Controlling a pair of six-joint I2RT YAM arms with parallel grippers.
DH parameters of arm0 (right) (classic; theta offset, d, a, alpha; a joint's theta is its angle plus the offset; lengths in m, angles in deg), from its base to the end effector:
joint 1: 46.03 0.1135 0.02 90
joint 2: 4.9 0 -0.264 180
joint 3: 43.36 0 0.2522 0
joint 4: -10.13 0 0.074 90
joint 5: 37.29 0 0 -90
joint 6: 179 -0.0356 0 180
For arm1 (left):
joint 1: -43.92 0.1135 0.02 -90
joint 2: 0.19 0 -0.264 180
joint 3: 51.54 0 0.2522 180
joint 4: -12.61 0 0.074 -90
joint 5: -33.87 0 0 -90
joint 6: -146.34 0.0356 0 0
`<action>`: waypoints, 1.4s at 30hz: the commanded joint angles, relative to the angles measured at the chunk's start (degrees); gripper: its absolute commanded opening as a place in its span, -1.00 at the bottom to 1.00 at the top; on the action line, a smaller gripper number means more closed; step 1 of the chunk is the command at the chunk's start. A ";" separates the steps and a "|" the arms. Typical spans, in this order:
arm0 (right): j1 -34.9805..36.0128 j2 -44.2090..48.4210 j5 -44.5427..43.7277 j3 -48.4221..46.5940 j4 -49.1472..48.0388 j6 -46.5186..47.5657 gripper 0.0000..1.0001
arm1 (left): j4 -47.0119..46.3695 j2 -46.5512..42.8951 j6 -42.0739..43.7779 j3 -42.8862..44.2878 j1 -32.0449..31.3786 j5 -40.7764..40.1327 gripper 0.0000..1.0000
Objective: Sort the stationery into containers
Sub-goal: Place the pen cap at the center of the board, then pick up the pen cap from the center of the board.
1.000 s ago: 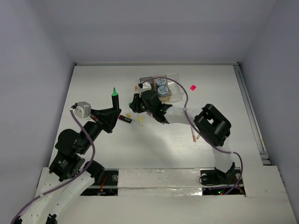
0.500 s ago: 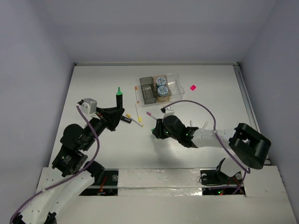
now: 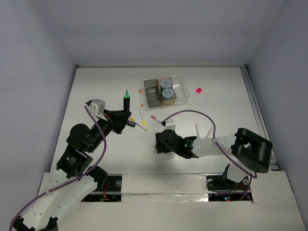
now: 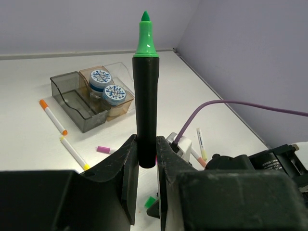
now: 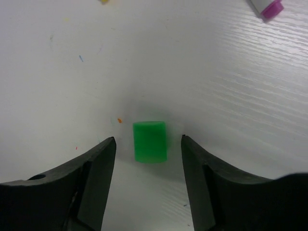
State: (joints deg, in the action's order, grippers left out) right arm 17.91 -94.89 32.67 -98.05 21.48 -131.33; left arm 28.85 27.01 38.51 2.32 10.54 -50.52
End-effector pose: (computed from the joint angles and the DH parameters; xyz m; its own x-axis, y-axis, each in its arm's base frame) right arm 0.1426 0.2637 0.1536 -0.7349 -0.0627 -0.6753 -0.3324 0.9012 0.2780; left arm 0.0968 -0.0679 0.3671 -0.0485 -0.3330 -0.9417 0.6439 0.7103 -0.2843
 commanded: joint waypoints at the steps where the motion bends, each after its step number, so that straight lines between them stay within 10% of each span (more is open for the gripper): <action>1: 0.39 0.52 -4.31 -3.27 5.66 0.83 0.29 | -2.74 -0.04 0.42 -0.11 0.08 0.64 -1.00; 11: 0.39 -3.25 -3.44 -16.00 20.68 11.11 0.30 | -2.66 -1.27 0.69 0.07 0.08 0.55 -1.00; 42: -1.45 -12.66 4.56 -21.56 23.51 12.88 -0.16 | -2.66 -2.07 0.86 -0.02 0.08 0.28 -1.00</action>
State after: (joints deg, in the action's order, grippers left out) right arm 16.58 -106.67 35.32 -118.16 44.51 -117.73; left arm 28.85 25.44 38.56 2.32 10.54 -50.55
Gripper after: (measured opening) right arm 0.435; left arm 0.129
